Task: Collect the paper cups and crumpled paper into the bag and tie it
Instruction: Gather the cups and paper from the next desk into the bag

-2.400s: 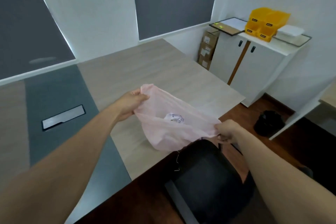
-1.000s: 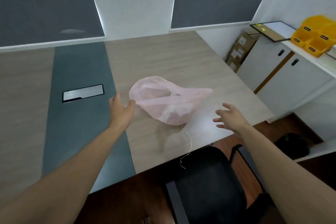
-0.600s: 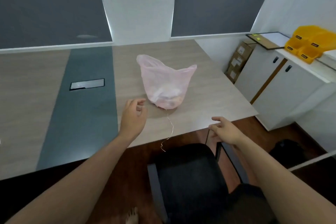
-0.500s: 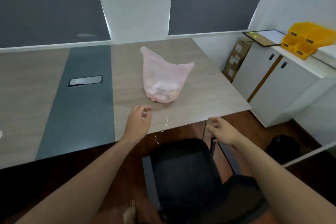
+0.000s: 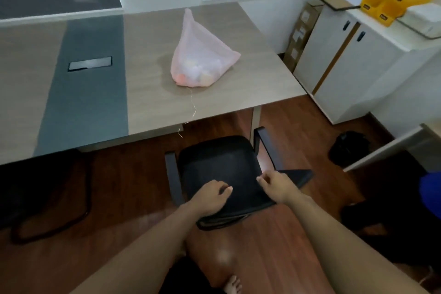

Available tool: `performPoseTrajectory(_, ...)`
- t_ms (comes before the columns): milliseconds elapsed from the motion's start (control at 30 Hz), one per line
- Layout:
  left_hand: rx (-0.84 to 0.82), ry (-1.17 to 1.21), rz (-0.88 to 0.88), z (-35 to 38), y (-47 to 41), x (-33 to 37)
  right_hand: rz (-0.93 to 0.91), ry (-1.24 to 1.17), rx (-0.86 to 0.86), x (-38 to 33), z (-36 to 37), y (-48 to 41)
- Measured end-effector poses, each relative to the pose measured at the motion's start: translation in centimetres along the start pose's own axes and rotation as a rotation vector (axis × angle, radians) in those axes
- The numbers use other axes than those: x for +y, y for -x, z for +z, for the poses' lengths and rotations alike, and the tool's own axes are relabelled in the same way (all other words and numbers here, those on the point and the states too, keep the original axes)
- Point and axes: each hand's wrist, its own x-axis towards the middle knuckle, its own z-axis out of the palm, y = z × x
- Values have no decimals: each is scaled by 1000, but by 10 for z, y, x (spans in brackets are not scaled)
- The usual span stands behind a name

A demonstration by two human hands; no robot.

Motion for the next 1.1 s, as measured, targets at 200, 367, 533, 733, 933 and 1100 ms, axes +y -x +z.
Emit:
performPoseTrajectory(200, -10, -194, -102, 41, 3, -24, -48, 333, 84, 14, 32, 7)
performPoseTrajectory(367, 203, -296, -41, 42, 6, -20, -156, 464, 225, 17, 37, 6)
performPoseTrajectory(533, 269, -338, -27, 32, -2, -23, -228, 480, 264, 15, 33, -9)
performPoseTrajectory(733, 310, -366, -16, -2, -39, -34, -206, 416, 291, -5, 21, -49)
performPoseTrajectory(933, 330, -350, 3, -44, -92, -42, -185, 368, 280, -25, -2, -108)
performPoseTrajectory(1100, 360, -343, 28, -77, -135, -47, -199, 343, 301, -41, -26, -158)
